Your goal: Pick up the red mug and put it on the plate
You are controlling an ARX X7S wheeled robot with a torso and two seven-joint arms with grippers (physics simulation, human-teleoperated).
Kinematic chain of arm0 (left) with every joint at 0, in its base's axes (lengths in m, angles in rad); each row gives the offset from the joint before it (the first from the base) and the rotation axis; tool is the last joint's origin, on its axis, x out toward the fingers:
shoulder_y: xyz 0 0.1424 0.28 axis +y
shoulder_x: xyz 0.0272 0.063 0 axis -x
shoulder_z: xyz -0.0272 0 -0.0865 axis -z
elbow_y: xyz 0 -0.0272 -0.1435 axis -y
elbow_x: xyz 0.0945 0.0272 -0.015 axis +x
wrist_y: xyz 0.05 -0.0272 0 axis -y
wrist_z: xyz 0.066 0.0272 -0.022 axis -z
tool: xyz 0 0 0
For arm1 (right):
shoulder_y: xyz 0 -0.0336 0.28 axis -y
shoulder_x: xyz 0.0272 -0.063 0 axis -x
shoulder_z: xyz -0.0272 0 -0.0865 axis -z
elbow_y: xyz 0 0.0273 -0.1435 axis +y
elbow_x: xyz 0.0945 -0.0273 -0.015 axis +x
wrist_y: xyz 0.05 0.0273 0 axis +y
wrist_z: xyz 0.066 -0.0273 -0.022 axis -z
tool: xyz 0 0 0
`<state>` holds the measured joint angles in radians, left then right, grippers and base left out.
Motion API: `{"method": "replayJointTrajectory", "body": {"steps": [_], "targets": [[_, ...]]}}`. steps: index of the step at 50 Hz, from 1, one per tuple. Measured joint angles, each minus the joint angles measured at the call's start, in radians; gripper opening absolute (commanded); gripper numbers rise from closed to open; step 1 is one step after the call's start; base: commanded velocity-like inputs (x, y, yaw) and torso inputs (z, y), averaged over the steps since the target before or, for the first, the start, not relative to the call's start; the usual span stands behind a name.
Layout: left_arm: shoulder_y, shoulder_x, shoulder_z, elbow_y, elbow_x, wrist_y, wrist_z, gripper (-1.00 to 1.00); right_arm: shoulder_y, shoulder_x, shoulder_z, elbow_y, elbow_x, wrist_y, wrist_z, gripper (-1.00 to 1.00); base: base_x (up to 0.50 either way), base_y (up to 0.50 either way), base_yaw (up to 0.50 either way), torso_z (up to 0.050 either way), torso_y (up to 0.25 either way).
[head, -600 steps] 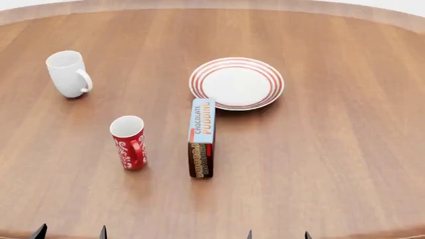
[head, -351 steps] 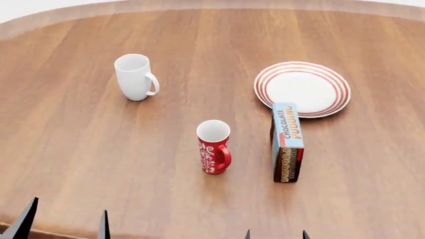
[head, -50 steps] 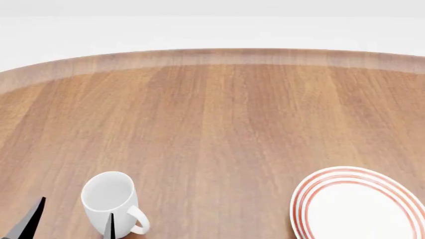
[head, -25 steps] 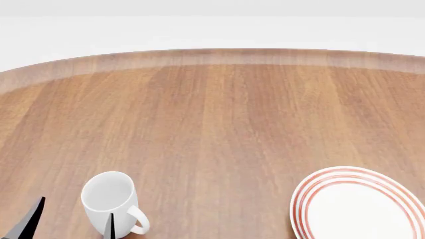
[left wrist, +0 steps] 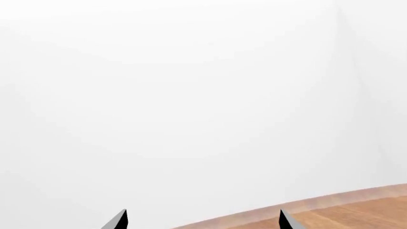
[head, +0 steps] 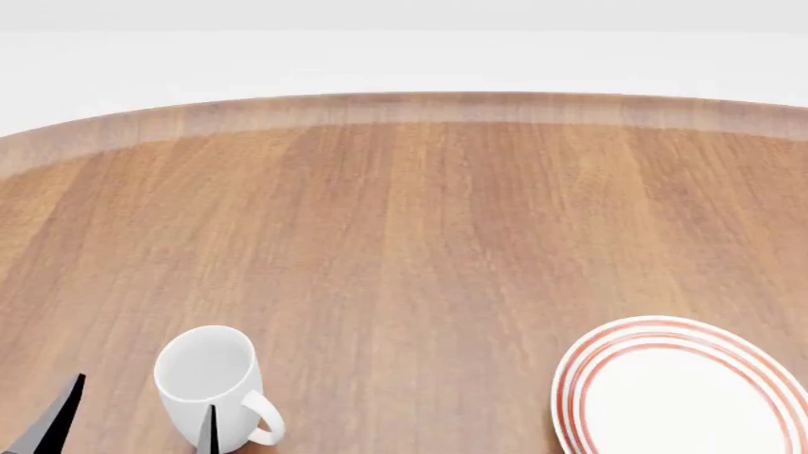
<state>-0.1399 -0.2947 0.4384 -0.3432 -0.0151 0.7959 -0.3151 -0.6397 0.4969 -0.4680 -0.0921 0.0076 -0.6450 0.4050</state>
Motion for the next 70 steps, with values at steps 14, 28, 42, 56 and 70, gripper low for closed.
{"method": "replayJointTrajectory", "body": {"steps": [14, 28, 42, 56, 70], "targets": [[0.0, -0.002, 0.003, 0.001, 0.001, -0.003, -0.004, 1.0, 0.012, -0.005, -0.023, 0.055, 0.008, -0.032, -0.002, 1.0, 0.0, 0.0, 0.0, 0.0, 0.0], [-0.001, -0.004, 0.006, 0.002, 0.0, -0.005, -0.007, 1.0, 0.014, -0.011, -0.041, 0.107, 0.01, -0.077, 0.001, 1.0, 0.0, 0.0, 0.0, 0.0, 0.0], [-0.002, -0.006, 0.009, 0.003, 0.001, -0.006, -0.011, 1.0, 0.041, -0.028, -0.059, 0.204, 0.033, -0.133, -0.006, 1.0, 0.0, 0.0, 0.0, 0.0, 0.0], [-0.003, -0.008, 0.013, 0.003, 0.0, -0.007, -0.013, 1.0, 0.074, -0.044, -0.071, 0.285, 0.055, -0.169, -0.015, 1.0, 0.0, 0.0, 0.0, 0.0, 0.0], [-0.004, -0.01, 0.017, 0.003, 0.0, -0.007, -0.016, 1.0, 0.094, -0.05, -0.079, 0.336, 0.073, -0.183, -0.021, 1.0, 0.0, 0.0, 0.0, 0.0, 0.0]]}}
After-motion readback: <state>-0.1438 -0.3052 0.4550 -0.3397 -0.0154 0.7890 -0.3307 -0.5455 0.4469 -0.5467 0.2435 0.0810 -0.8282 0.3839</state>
